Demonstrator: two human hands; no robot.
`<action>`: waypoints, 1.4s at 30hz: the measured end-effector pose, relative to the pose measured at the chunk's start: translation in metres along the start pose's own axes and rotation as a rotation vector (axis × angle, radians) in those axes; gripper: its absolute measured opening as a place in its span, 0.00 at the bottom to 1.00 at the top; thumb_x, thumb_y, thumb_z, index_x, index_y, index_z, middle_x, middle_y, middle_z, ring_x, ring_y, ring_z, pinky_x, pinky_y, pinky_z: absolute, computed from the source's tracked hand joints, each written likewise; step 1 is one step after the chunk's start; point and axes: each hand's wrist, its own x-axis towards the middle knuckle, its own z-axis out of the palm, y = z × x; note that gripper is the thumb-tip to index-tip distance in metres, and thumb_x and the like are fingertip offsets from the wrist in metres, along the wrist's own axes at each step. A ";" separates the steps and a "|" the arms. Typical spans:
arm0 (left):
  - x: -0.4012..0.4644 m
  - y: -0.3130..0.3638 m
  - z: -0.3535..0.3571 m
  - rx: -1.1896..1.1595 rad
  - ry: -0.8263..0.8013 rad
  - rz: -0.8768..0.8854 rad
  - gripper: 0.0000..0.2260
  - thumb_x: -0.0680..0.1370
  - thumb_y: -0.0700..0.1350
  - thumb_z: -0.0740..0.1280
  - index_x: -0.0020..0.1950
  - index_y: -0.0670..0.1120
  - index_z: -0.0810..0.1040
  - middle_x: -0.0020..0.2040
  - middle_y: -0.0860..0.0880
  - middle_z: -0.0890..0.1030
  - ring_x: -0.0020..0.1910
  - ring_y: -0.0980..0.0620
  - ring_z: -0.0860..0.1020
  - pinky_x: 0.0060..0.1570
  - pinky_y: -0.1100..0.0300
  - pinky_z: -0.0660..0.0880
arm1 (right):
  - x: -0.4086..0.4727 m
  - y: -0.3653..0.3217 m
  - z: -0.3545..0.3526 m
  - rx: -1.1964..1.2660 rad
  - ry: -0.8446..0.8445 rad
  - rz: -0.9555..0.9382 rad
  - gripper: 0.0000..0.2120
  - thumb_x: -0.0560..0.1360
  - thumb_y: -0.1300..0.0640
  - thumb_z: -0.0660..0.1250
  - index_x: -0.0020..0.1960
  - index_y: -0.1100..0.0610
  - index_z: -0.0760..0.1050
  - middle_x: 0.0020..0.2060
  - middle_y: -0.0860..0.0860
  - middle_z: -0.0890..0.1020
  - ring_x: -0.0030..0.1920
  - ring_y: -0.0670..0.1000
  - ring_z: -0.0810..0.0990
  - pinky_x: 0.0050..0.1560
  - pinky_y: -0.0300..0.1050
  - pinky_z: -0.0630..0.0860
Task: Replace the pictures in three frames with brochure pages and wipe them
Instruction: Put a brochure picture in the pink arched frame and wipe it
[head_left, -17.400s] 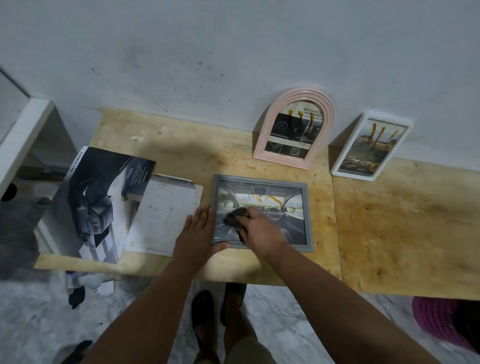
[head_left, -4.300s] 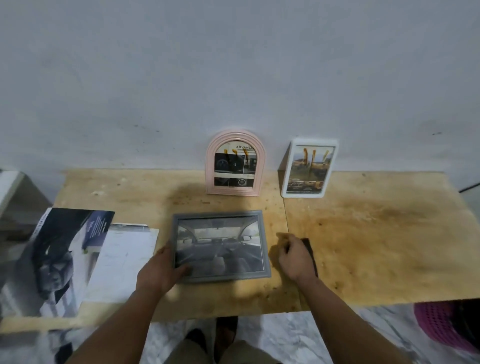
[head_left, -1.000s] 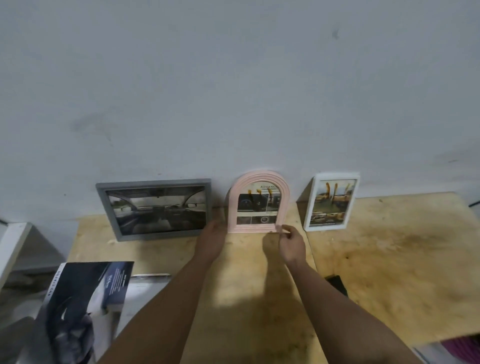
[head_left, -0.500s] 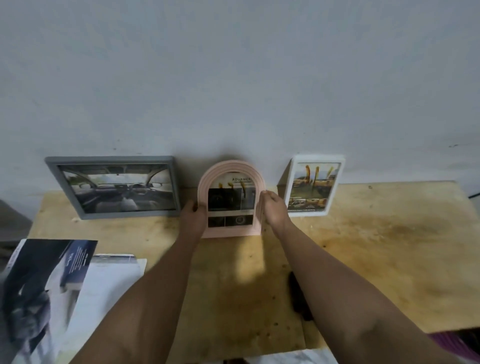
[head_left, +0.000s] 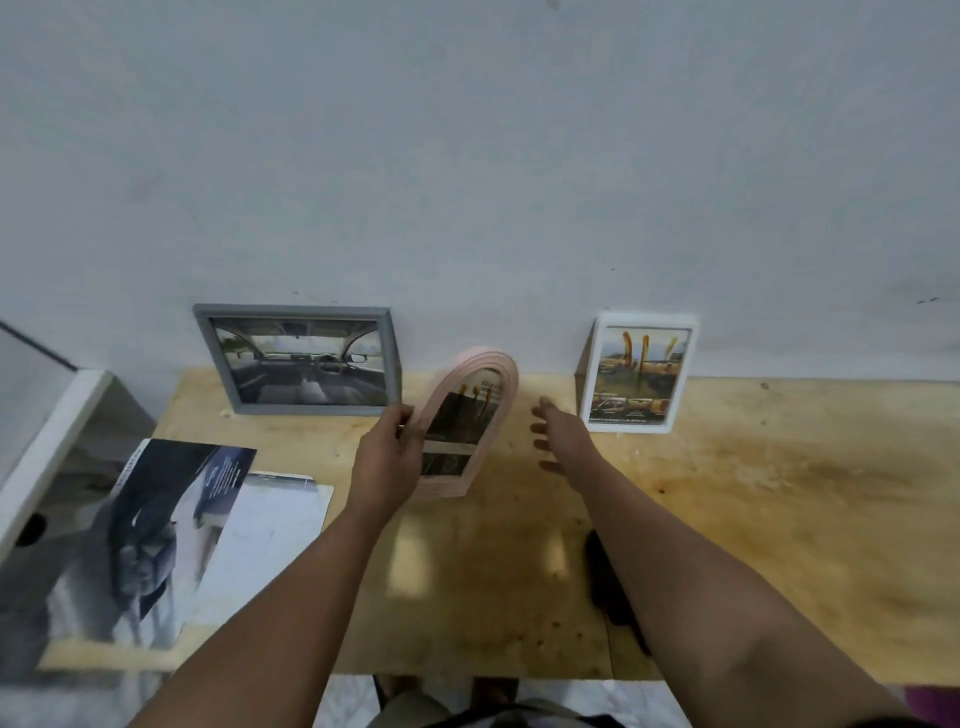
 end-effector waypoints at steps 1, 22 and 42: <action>-0.006 0.002 -0.002 0.085 0.003 0.050 0.03 0.81 0.49 0.65 0.55 0.53 0.75 0.45 0.56 0.81 0.42 0.55 0.79 0.37 0.56 0.78 | -0.001 0.001 -0.002 0.007 0.005 -0.001 0.24 0.85 0.40 0.55 0.69 0.54 0.76 0.62 0.53 0.80 0.61 0.58 0.78 0.65 0.61 0.76; -0.120 -0.091 0.052 0.769 -0.515 0.539 0.23 0.67 0.51 0.76 0.60 0.49 0.76 0.57 0.46 0.77 0.52 0.44 0.77 0.48 0.49 0.78 | -0.023 0.095 -0.005 -0.543 -0.132 -0.086 0.17 0.83 0.57 0.61 0.70 0.59 0.78 0.66 0.55 0.80 0.65 0.57 0.78 0.69 0.54 0.74; -0.087 -0.119 0.009 0.452 -0.357 -0.258 0.32 0.73 0.51 0.71 0.75 0.46 0.67 0.74 0.43 0.67 0.65 0.39 0.73 0.58 0.45 0.76 | -0.040 0.111 0.024 -0.665 0.087 -0.006 0.10 0.78 0.48 0.66 0.44 0.54 0.80 0.37 0.48 0.82 0.43 0.52 0.81 0.44 0.46 0.79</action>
